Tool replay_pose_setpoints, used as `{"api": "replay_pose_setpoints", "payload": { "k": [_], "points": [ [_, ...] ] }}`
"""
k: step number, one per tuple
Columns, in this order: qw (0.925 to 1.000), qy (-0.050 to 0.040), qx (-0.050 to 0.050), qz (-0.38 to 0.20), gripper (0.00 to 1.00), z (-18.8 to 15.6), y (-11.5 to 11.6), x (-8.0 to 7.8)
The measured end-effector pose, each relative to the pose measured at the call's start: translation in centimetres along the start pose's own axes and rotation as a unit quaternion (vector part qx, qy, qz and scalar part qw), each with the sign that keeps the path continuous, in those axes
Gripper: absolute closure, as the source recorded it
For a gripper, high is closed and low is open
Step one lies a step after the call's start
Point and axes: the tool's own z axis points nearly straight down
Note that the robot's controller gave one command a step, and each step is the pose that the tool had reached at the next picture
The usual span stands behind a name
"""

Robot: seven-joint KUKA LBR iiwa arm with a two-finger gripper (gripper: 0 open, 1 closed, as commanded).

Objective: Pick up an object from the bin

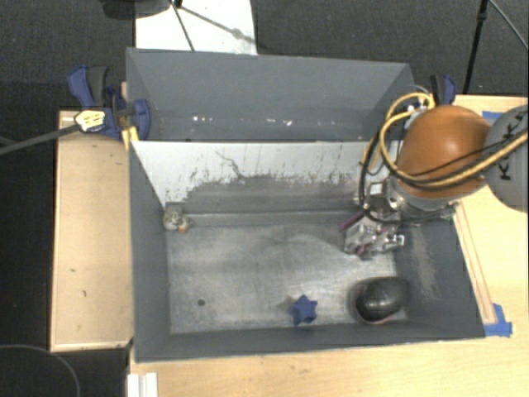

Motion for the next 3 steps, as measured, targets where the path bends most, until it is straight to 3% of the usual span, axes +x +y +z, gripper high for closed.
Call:
{"api": "replay_pose_setpoints", "payload": {
  "k": [1,2,3],
  "points": [
    [1.0000,0.0010,0.001,0.003,0.00,0.1,-0.1,0.2],
    [0.9998,0.0002,0.006,0.017,0.00,-11.1,2.4,-0.1],
    [0.9850,0.0015,-0.001,-0.173,0.00,-1.1,3.2,0.9]
  ]
}}
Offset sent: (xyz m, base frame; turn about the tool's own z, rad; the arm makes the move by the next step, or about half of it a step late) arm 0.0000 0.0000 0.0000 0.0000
